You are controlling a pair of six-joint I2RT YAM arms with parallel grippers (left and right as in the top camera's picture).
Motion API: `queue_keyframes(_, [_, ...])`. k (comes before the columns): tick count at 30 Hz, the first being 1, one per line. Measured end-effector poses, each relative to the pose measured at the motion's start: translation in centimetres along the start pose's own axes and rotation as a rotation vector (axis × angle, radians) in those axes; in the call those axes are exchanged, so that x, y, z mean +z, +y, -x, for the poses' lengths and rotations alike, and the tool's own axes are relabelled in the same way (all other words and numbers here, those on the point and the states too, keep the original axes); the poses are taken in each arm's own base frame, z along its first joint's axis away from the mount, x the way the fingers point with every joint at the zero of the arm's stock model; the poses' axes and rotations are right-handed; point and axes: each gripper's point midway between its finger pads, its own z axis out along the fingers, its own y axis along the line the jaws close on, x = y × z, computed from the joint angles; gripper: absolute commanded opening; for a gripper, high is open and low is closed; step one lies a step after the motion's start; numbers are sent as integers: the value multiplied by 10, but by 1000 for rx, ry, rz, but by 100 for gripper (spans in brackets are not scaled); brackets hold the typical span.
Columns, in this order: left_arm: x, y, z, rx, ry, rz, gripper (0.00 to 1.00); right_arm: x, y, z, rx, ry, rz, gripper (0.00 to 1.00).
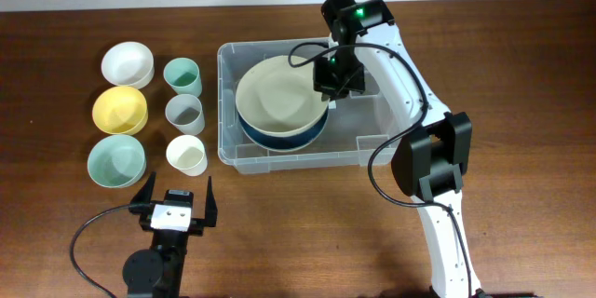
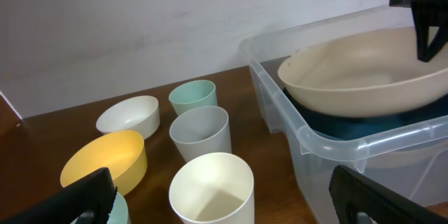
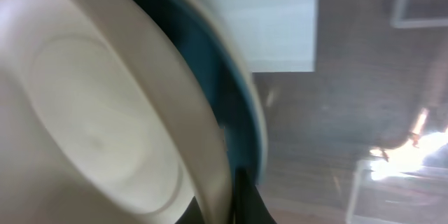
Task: Pack container
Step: 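Carry the cream bowl over the container and lower it onto the plate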
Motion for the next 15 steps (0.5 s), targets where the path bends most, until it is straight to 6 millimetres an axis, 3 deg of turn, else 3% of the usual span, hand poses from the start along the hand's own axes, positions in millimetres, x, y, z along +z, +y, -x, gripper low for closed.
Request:
queue_keyframes(7, [0, 0, 0, 0, 0, 0, 100, 0, 7, -1, -4, 10, 42, 5])
queue_keyframes(15, [0, 0, 0, 0, 0, 0, 100, 2, 7, -3, -6, 20, 46, 24])
